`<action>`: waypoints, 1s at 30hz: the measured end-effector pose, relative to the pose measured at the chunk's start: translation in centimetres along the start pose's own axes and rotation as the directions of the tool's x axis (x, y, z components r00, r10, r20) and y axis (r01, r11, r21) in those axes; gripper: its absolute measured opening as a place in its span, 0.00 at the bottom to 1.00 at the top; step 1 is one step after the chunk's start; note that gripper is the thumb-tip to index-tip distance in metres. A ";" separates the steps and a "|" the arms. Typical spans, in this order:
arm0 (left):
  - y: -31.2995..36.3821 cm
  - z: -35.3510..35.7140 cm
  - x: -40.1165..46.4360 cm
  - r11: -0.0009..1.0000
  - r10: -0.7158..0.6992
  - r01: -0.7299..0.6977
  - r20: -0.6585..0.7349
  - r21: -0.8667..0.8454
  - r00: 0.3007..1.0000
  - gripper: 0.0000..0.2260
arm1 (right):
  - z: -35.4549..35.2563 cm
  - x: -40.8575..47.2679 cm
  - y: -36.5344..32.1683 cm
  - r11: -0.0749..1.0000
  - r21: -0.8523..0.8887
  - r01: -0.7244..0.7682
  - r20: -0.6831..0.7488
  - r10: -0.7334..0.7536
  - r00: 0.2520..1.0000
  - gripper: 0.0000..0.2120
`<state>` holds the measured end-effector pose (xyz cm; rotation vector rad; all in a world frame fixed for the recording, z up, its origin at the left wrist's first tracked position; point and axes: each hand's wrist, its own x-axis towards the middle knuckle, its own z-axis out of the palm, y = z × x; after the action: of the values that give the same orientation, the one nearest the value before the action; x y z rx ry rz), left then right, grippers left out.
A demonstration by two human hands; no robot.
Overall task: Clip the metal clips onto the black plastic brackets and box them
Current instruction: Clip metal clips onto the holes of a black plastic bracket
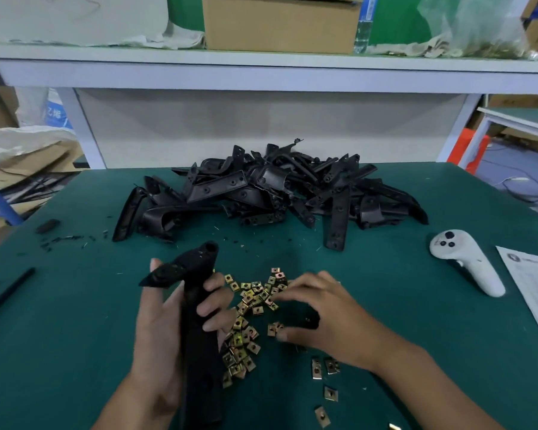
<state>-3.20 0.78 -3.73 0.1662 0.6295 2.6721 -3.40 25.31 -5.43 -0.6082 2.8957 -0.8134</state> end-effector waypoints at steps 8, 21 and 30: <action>0.2 0.1 -0.4 0.992 -0.116 0.110 0.102 0.067 0.988 0.26 | 0.8 0.3 -0.9 0.988 -0.087 0.131 -0.062 -0.136 0.989 0.14; -2.3 -0.1 0.5 0.891 -0.073 0.111 -0.102 0.440 0.992 0.32 | -0.2 0.3 -0.4 0.937 0.348 0.038 -0.250 0.053 0.967 0.07; -3.9 1.0 -0.4 0.903 0.075 0.050 -0.271 0.427 0.960 0.24 | -1.3 0.4 0.2 0.818 0.574 -0.016 -0.173 0.141 0.975 0.06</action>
<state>-1.25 4.22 -4.58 -0.0970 1.3138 2.5471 -4.03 25.90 -4.43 -0.3450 2.5866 -1.7257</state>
